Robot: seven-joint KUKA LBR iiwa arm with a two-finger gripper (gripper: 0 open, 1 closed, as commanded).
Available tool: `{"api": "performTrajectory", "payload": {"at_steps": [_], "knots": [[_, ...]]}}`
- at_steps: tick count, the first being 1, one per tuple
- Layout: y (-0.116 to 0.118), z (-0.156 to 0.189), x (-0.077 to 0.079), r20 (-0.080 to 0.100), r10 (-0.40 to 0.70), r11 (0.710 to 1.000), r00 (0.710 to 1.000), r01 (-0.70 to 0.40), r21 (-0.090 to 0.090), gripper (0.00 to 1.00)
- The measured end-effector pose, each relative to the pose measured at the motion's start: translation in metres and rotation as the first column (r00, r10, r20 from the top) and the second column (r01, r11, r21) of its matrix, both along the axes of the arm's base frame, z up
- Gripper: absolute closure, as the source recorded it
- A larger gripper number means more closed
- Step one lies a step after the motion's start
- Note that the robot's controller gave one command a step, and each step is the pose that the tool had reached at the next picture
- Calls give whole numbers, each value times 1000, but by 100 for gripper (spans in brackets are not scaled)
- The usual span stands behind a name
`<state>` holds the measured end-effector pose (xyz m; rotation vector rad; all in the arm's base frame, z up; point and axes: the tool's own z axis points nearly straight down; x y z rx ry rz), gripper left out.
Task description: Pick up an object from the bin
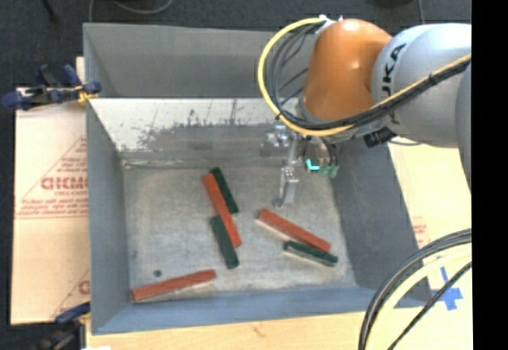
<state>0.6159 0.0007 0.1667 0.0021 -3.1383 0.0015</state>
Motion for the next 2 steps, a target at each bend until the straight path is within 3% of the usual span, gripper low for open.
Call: {"api": "performTrajectory", "payload": {"at_steps": [1, 2], "knots": [[-45, -100, -64, -1, -46, 999, 999, 46, 1, 0], [-44, -65, -80, 6, -181, 984, 984, 181, 3, 0]]}}
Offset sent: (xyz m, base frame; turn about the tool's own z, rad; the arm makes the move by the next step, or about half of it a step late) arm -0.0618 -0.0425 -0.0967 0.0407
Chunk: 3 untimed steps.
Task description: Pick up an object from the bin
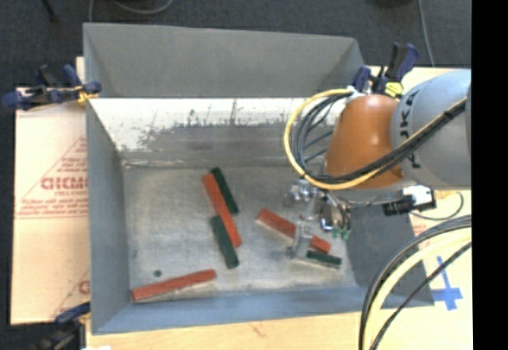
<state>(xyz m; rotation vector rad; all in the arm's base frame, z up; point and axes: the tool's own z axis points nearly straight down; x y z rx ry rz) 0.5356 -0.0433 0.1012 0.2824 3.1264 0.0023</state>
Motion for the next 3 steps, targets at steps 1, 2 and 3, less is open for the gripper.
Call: {"api": "performTrajectory", "payload": {"at_steps": [1, 2, 3], "knots": [[-2, 0, 0, 2, -288, 958, 958, 288, 1, 0], [-4, -31, 2, -3, -534, 846, 846, 534, 0, 0], [4, -31, -19, -3, -587, 809, 809, 587, -2, 0]]}}
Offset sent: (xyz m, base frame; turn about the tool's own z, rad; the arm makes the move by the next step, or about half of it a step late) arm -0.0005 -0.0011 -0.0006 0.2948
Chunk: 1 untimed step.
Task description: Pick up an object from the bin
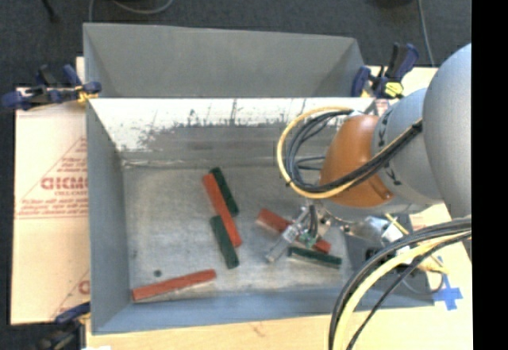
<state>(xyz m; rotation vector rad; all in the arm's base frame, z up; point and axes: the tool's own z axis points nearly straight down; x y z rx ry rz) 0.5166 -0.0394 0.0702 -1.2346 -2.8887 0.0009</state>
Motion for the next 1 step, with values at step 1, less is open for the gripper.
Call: {"api": "performTrajectory", "payload": {"at_steps": [1], "knots": [[-1, 1, 1, 3, 2, 1000, 1000, -2, -1, 100]]}}
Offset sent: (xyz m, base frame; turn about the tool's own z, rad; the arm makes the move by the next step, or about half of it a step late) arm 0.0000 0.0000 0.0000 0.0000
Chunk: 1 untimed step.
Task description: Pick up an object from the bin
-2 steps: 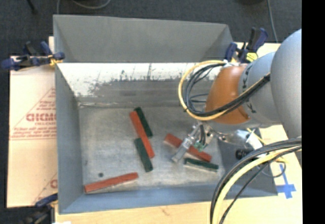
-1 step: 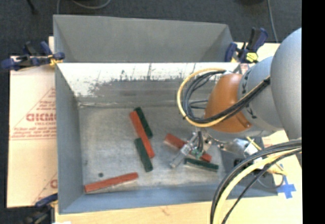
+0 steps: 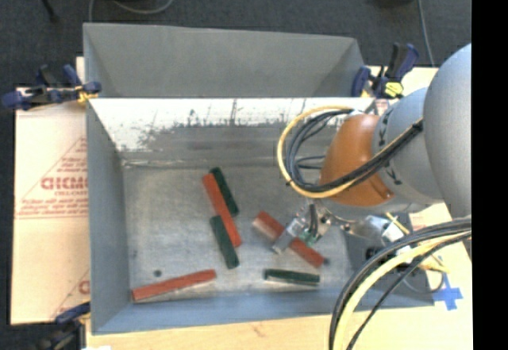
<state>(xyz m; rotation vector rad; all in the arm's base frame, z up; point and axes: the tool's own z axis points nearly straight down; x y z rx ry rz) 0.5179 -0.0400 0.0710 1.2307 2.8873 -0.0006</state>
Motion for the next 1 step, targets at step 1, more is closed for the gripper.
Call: {"api": "performTrajectory", "payload": {"at_steps": [1], "knots": [[-1, 1, 1, 1, 2, 1000, 1000, -2, -1, 100]]}}
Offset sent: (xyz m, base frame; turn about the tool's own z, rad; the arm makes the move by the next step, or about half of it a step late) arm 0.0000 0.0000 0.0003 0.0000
